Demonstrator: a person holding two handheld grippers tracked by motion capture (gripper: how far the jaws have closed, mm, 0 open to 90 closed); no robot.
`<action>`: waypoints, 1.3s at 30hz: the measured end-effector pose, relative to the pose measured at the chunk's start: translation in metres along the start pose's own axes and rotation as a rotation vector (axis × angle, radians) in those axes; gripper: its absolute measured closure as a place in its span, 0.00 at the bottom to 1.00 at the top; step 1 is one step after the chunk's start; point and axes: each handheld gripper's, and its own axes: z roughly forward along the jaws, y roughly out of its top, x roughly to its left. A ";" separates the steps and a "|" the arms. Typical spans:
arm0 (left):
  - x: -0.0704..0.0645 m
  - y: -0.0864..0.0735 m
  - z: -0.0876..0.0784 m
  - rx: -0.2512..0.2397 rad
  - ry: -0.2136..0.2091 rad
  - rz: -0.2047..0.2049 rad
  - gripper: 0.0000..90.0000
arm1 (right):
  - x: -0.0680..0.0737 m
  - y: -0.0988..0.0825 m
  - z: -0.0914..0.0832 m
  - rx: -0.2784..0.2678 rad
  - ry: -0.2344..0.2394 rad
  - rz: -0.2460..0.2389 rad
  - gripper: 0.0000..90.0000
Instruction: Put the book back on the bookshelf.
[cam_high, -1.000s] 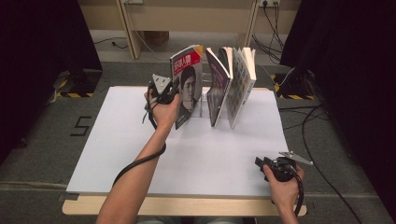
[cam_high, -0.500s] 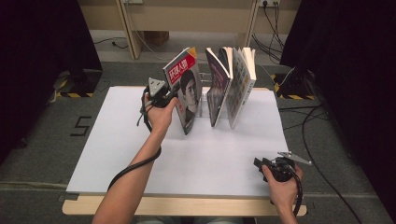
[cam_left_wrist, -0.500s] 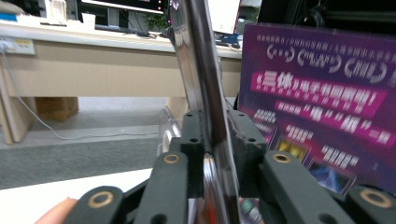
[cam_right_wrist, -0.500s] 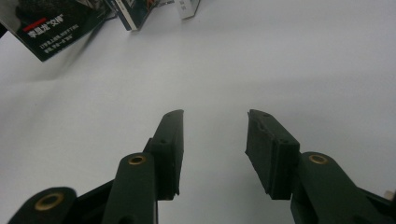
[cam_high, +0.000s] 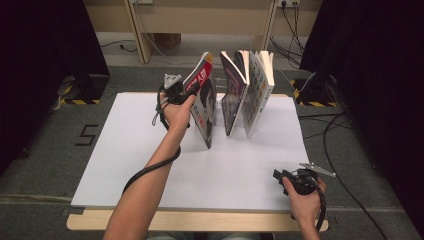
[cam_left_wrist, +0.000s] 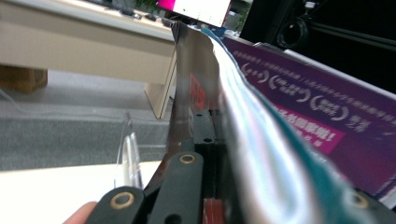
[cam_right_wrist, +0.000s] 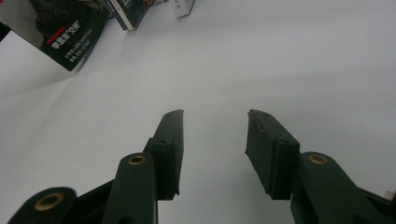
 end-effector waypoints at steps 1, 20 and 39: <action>-0.003 0.003 0.000 -0.002 -0.006 0.020 0.96 | 0.000 0.000 0.000 -0.001 0.001 0.001 0.64; 0.013 -0.001 0.005 -0.120 0.146 0.129 0.96 | 0.001 0.000 -0.002 -0.005 -0.002 -0.009 0.64; 0.029 0.006 -0.002 -0.085 0.122 0.058 0.78 | 0.001 -0.001 -0.001 0.000 -0.003 -0.007 0.64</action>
